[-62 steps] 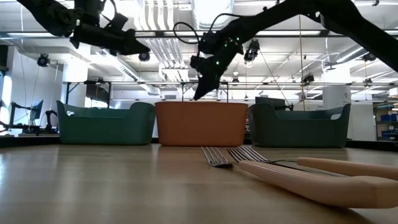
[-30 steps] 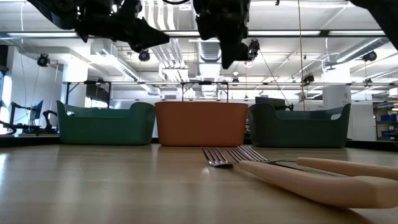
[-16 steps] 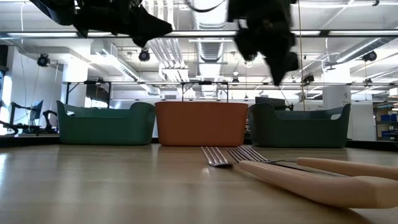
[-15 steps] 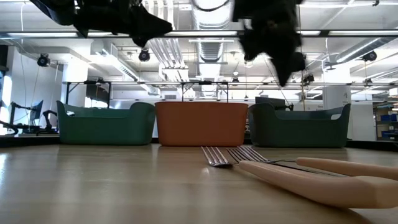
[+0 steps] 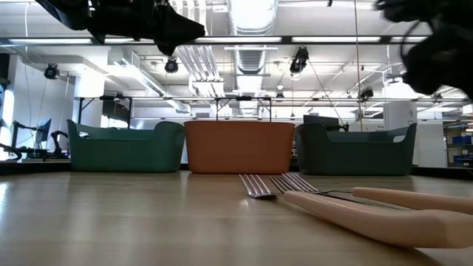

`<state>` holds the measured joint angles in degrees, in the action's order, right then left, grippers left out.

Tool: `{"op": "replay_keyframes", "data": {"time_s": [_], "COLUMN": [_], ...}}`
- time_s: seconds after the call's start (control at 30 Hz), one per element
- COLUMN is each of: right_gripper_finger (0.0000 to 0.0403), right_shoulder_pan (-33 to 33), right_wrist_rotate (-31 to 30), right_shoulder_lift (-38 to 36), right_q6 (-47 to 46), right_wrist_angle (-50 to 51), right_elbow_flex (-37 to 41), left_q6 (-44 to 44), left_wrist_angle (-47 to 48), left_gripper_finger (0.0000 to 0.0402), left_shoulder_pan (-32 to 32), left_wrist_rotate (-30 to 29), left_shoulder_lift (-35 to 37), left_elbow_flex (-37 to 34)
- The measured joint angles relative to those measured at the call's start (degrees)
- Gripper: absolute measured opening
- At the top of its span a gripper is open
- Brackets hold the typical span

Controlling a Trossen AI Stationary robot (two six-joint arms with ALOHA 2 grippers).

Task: Sort silverware by color (type)
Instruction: Put the white fork into the blue bin

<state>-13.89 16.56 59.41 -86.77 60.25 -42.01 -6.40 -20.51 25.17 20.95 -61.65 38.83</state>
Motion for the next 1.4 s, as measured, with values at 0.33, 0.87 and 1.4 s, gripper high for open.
{"op": "replay_keyframes", "data": {"time_s": [0.33, 0.87, 1.4], "right_gripper_finger": [0.0027, 0.0081, 0.0213], "right_shoulder_pan": [-13.08, -15.25, -15.25], "right_wrist_rotate": [-4.62, -4.70, -4.57], "right_shoulder_lift": [-5.71, 0.68, 6.27], "right_q6": [-20.07, -27.36, -24.64], "right_wrist_angle": [-10.00, -13.13, -16.13], "right_elbow_flex": [8.54, 9.01, 10.65], "left_q6": [1.47, 1.62, 1.87], "left_wrist_angle": [1.25, 2.68, 3.17], "left_gripper_finger": [0.0078, 0.0078, 0.0078], "left_shoulder_pan": [0.02, 0.04, 0.04], "left_wrist_rotate": [0.02, 0.02, 0.02], "left_shoulder_lift": [0.00, 0.02, 0.02], "left_elbow_flex": [0.00, 0.00, 0.00]}}
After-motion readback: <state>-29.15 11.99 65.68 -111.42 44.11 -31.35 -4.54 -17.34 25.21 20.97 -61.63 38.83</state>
